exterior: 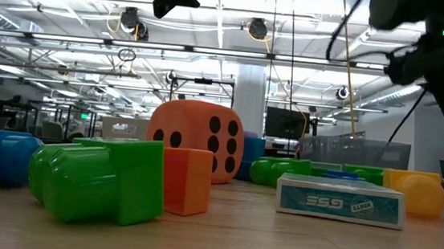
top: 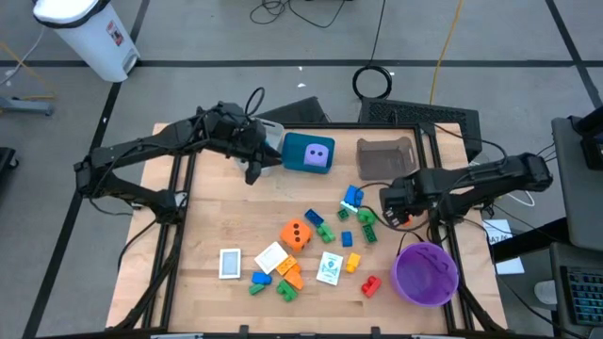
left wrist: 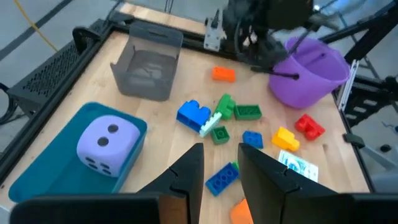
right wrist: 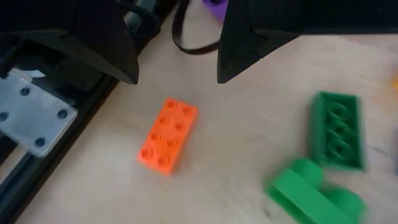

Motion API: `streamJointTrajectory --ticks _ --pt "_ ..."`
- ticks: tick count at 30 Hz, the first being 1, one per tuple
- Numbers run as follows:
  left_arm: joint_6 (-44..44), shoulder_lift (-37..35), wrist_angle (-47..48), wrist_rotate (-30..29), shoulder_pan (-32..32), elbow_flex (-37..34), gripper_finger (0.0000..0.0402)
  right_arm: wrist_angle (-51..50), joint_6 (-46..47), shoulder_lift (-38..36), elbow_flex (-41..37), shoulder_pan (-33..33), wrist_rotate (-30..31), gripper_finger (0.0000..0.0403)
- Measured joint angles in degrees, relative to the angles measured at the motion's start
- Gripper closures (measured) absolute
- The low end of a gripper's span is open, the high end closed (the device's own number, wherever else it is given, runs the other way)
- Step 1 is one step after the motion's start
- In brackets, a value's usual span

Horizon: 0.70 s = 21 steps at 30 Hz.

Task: Pick & Place Toys
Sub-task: Put the orange game piece into the gray bin

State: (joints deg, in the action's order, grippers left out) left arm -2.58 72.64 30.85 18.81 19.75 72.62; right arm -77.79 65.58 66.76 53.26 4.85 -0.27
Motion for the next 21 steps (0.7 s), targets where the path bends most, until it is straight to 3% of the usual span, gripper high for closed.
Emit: streamJointTrajectory --ticks 13,21 --pt "-0.4 0.0 -1.5 -0.1 0.0 0.0 0.0293 11.6 -9.4 0.0 -10.5 -7.1 -1.4 0.0193" --pt "-0.5 0.0 -1.5 -1.4 0.0 0.0 0.0293 13.3 -13.4 0.0 -14.3 -10.8 -1.4 0.0193"
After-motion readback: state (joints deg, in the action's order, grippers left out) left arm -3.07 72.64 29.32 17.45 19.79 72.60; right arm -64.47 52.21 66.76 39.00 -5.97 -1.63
